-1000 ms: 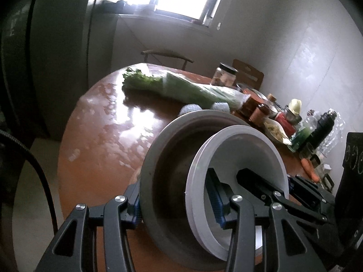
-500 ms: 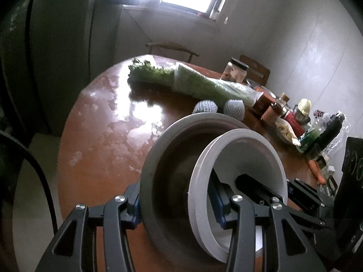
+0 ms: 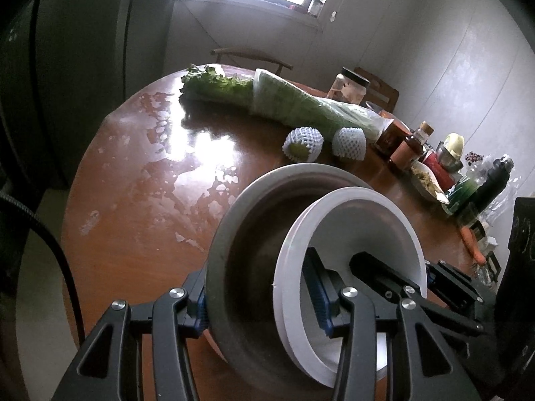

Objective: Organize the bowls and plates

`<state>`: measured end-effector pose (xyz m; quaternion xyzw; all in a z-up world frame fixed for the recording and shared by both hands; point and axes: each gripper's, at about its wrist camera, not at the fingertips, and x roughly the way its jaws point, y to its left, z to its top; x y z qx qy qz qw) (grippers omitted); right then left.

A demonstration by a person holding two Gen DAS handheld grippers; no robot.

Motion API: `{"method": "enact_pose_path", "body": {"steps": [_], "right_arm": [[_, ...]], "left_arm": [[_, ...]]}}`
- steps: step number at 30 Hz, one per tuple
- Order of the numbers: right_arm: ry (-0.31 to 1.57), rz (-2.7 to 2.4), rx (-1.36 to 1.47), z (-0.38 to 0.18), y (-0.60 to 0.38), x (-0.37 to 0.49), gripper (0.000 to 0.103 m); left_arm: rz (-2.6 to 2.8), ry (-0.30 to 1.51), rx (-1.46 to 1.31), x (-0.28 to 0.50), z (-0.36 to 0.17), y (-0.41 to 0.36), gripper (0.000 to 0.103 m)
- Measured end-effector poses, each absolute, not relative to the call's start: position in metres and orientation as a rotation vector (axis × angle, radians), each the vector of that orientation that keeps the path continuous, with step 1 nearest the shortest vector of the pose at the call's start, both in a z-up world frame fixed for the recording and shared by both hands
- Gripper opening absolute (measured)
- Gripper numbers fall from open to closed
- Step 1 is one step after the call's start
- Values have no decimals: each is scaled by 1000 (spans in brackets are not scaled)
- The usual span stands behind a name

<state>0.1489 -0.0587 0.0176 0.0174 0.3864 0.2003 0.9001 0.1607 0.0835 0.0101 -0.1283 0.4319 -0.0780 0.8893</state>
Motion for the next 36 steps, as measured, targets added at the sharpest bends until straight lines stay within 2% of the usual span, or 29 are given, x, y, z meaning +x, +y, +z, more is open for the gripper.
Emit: {"method": "enact_pose_path", "body": {"steps": [36], "right_arm": [[765,374,-57,14,-43,148,35]], "left_arm": [[-133,918,-247,162,-4,90,48]]}}
